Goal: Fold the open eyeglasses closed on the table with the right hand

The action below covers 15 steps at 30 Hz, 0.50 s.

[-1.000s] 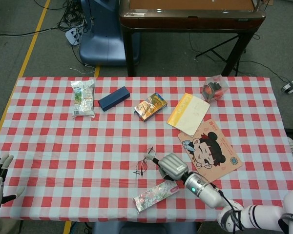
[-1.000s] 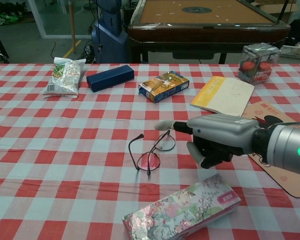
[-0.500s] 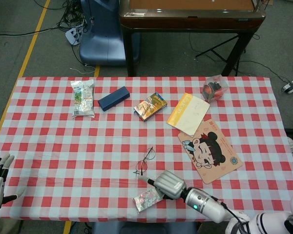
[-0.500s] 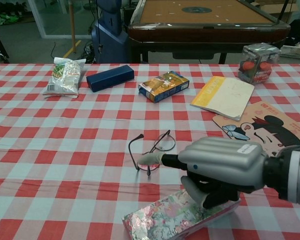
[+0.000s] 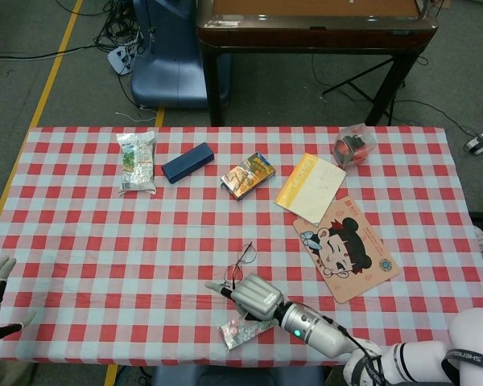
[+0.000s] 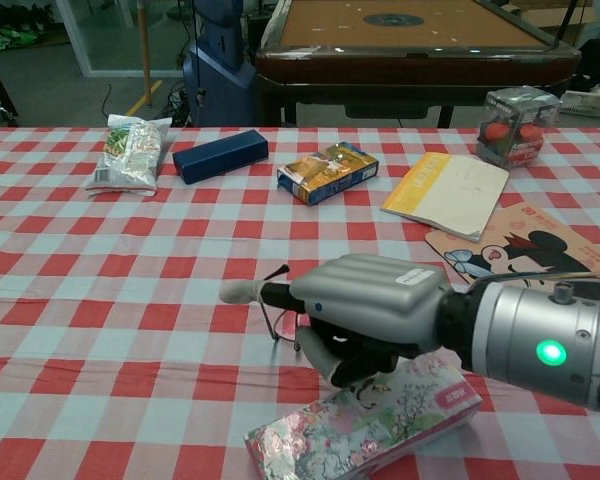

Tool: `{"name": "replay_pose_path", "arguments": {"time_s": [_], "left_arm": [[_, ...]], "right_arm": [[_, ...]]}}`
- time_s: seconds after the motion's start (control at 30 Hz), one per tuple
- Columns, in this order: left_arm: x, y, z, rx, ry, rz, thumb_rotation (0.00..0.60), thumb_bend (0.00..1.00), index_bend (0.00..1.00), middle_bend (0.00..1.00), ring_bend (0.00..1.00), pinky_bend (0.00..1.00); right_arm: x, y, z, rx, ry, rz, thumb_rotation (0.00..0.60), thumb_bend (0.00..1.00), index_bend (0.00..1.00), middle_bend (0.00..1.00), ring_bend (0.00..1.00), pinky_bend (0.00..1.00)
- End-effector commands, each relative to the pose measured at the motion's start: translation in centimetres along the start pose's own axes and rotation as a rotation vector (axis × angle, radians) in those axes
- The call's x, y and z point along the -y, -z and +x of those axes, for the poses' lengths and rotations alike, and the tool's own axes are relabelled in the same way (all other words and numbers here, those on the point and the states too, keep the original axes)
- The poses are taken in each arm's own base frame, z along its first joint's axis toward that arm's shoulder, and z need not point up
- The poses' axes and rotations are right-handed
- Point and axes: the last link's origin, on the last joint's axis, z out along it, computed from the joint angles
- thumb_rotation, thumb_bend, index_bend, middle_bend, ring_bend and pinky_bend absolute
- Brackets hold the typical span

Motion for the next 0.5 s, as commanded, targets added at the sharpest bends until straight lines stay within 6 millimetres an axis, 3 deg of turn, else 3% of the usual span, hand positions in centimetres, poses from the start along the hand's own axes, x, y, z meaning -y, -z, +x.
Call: {"name": "replay_pose_path", "arguments": {"time_s": [0.03, 0.5], "left_arm": [[-0.1, -0.1, -0.1, 0.001, 0.002, -0.003, 0.6, 0.16, 0.0, 0.0, 0.0, 0.0], [-0.3, -0.2, -0.4, 0.008, 0.006, -0.014, 0.6, 0.16, 0.0, 0.0, 0.0, 0.0]], "right_arm": [[-0.7, -0.4, 0.0, -0.002, -0.023, -0.035, 0.6, 0.81, 0.0, 1.0, 1.0, 1.0], [-3.6, -1.5, -0.7, 0.026, -0.13, -0.154, 0.6, 0.81, 0.0, 1.0, 1.0, 1.0]]}}
